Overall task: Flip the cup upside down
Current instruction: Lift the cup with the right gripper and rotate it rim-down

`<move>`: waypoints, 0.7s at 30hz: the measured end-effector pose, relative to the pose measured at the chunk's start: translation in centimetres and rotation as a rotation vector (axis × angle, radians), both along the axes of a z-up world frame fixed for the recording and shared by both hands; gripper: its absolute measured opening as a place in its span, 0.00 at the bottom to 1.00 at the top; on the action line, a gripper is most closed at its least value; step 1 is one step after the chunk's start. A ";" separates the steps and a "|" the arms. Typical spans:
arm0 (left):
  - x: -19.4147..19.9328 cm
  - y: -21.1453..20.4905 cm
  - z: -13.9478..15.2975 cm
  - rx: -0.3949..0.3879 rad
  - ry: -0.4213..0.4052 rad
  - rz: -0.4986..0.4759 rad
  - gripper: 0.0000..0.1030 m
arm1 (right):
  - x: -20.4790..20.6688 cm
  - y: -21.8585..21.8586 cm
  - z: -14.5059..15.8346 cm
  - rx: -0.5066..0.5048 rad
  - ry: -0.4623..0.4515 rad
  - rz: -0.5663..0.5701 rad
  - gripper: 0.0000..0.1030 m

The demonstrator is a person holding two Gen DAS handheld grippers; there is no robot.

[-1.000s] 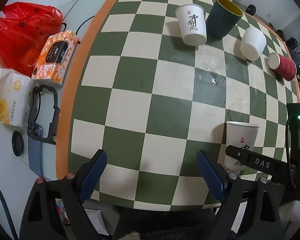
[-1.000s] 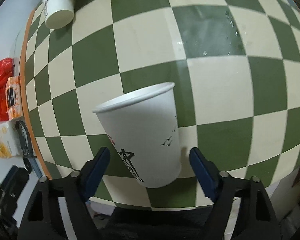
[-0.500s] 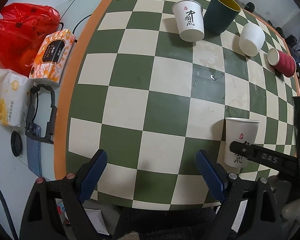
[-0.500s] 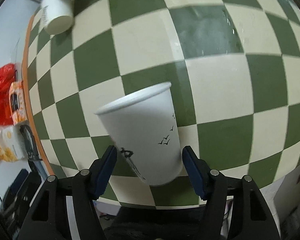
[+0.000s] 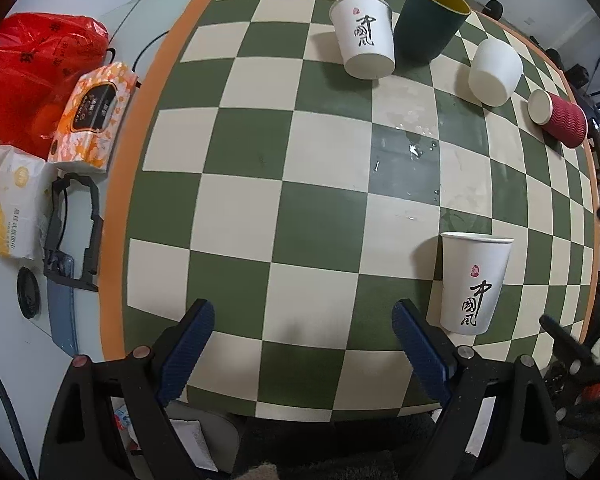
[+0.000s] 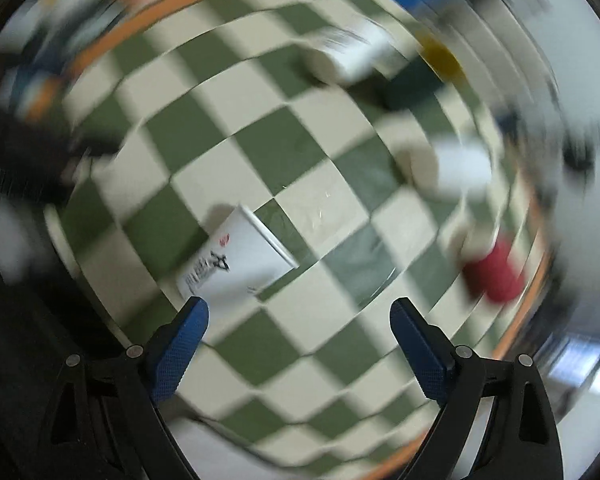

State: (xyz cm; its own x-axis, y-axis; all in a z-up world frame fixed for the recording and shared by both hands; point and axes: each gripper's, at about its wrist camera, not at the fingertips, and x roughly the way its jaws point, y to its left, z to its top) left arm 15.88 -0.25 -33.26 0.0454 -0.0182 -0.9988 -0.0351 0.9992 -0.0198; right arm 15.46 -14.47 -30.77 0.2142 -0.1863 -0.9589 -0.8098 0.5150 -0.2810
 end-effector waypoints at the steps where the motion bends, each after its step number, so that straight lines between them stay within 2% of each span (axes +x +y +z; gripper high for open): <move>1: 0.0 -0.1 -0.3 -0.001 0.007 0.005 0.88 | -0.5 0.3 -0.3 -0.038 -0.013 0.090 0.92; 2: 0.0 -0.1 -0.6 0.000 0.012 0.010 0.88 | -1.4 0.8 -1.0 -0.102 -0.037 0.223 0.92; 5: -0.3 0.0 -1.7 0.001 0.033 0.031 0.88 | -3.8 1.7 -3.1 -0.217 -0.062 0.520 0.92; 8: -0.7 0.2 -2.8 0.001 0.055 0.055 0.88 | -6.0 1.3 -5.6 -0.338 -0.036 0.798 0.91; 12: -1.3 0.8 -4.6 -0.002 0.086 0.102 0.89 | -8.8 -1.3 -8.4 -0.498 -0.024 1.205 0.91; 16: -1.7 1.3 -5.9 -0.012 0.111 0.148 0.89 | -10.3 -3.5 -10.2 -0.604 -0.060 1.524 0.91; 18: -1.8 1.5 -6.3 -0.014 0.115 0.163 0.89 | -10.4 -4.0 -10.8 -0.628 -0.082 1.633 0.91; 21: -1.9 1.9 -6.6 -0.015 0.118 0.178 0.89 | -10.2 -4.1 -11.6 -0.648 -0.106 1.736 0.91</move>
State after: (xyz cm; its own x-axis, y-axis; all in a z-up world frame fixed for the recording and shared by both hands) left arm 13.97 1.63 -39.91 -0.0682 -0.0356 -0.9970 -0.2143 0.9766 -0.0202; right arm 5.27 -18.56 -42.41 0.5897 -0.0066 -0.8076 -0.2149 -0.9652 -0.1491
